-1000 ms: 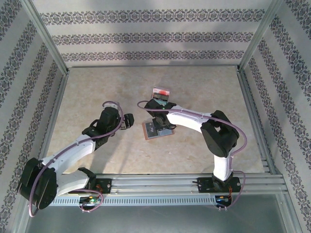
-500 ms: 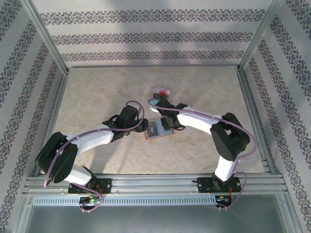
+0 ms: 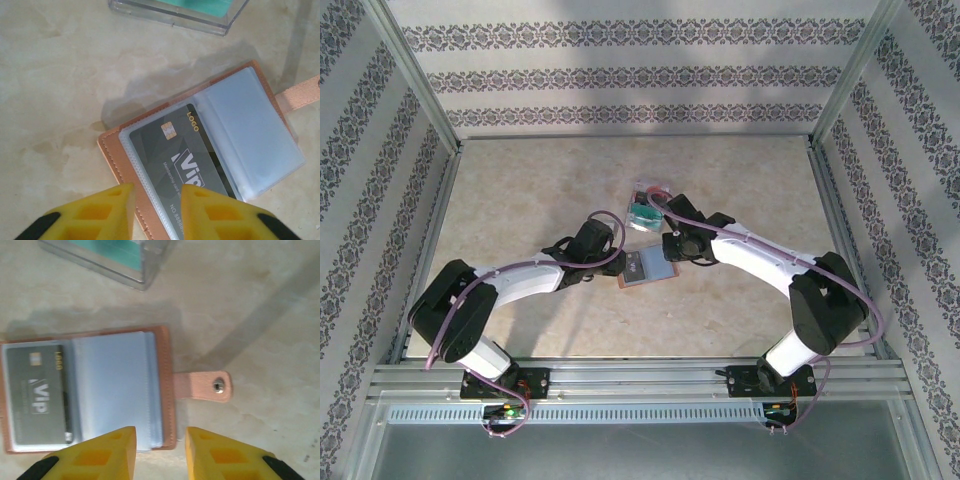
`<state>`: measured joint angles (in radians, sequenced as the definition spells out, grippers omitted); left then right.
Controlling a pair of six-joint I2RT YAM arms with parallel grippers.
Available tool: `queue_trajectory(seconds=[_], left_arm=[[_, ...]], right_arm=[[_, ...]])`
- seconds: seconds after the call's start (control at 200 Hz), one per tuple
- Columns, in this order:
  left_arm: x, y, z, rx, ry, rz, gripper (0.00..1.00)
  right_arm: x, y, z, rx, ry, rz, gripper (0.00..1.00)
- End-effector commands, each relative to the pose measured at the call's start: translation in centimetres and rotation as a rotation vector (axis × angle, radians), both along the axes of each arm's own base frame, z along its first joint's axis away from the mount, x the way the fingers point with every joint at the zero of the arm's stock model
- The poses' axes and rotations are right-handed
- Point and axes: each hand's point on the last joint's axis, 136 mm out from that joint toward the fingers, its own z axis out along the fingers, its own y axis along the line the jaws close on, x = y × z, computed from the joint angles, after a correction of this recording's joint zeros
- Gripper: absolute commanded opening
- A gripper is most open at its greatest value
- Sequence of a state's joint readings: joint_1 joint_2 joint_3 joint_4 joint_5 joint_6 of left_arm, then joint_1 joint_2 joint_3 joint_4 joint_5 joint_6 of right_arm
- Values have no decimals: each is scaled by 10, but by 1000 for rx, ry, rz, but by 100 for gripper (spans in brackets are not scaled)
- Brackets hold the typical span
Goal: Take the credit cards out of the card holder
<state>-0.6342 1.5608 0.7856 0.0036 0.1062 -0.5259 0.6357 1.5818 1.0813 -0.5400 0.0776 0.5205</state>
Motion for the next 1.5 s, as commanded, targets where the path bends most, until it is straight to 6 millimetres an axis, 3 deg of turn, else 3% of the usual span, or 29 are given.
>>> queue_trajectory(seconds=[0.0,0.25,0.62,1.204,1.494], left_arm=[[1,-12,0,-51,-2,-12,26],[-2,-18,-14,-92,37,-19,18],[-4,-11,-28,-88,66,1,18],[-6,-10,-40,-83,97,3,17],[-6,-7,-42,-81,103,11,14]], right_arm=[[-5,30,9,144,21,53,27],[-10,67,-10,245,117,115,23],[-11,83,-41,271,204,120,32],[-8,83,-64,313,246,103,30],[-8,79,-63,302,235,94,29]])
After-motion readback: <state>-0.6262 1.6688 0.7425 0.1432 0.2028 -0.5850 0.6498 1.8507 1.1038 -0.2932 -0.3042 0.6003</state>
